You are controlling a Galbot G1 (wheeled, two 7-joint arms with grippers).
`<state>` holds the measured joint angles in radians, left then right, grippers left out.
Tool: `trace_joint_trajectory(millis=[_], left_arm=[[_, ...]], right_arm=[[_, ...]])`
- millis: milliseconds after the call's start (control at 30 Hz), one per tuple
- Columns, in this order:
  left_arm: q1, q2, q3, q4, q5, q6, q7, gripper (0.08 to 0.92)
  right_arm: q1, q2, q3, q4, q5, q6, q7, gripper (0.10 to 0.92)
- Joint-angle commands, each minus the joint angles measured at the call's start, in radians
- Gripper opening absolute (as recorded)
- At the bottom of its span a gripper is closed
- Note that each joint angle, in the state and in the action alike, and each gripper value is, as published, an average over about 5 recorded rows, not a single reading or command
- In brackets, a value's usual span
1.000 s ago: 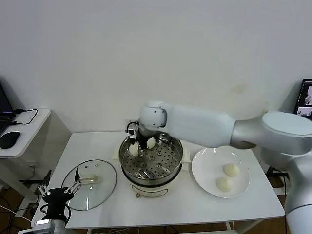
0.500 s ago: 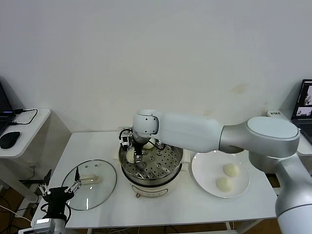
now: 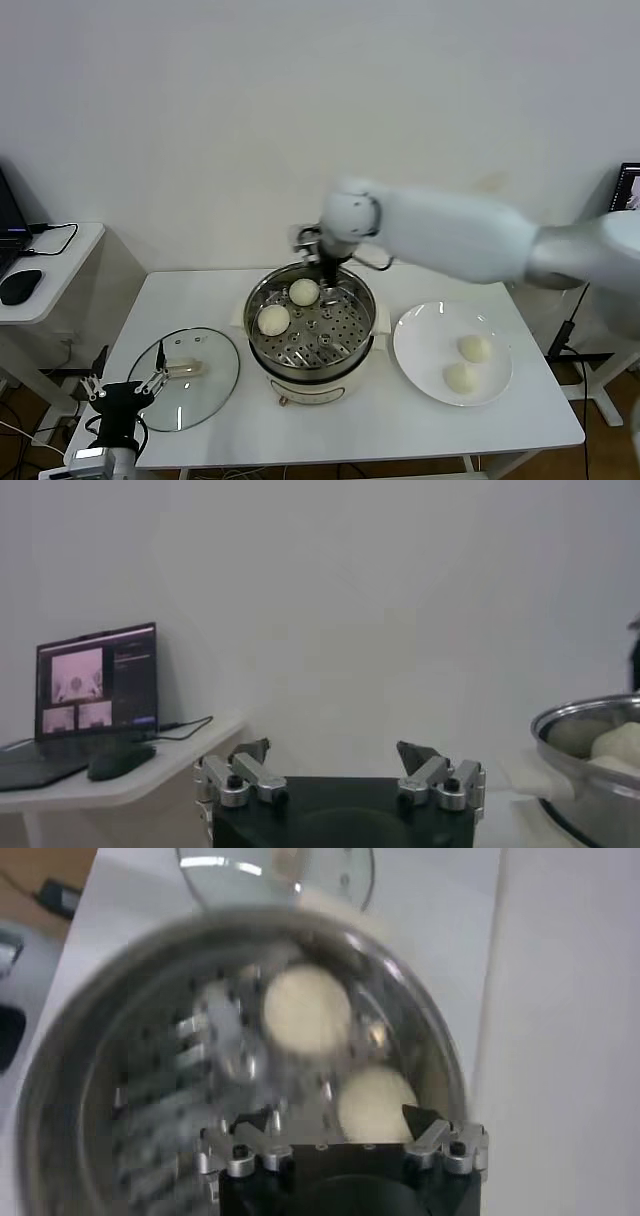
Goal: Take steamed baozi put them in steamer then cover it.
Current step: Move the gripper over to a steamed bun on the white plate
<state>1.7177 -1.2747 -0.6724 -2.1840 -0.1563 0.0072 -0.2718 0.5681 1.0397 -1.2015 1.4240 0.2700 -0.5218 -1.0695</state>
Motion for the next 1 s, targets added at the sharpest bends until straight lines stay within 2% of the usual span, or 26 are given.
trace_joint_trajectory(millis=[33,167,400,667,1000], left_arm=[[0.006,-0.002,0.014,-0.001,0.012,-0.001,0.0,0.823],[0.011,-0.003,0.022,0.001,0.022,-0.002,0.0,0.823],[0.021,-0.012,0.029,-0.005,0.042,-0.002,-0.001,0.823],[0.032,-0.02,0.025,0.005,0.053,-0.003,-0.001,0.823],[0.042,-0.027,0.02,0.008,0.06,-0.005,0.0,0.823]], right_arm=[[0.017,-0.451,0.032,0.194,-0.185,0.191,-0.173,0.823],[-0.073,-0.56,0.068,0.216,-0.267,0.234,-0.169,0.823],[-0.31,-0.638,0.198,0.223,-0.374,0.268,-0.13,0.823],[-0.583,-0.638,0.355,0.192,-0.44,0.283,-0.089,0.823],[-0.723,-0.595,0.445,0.159,-0.463,0.271,-0.044,0.823]])
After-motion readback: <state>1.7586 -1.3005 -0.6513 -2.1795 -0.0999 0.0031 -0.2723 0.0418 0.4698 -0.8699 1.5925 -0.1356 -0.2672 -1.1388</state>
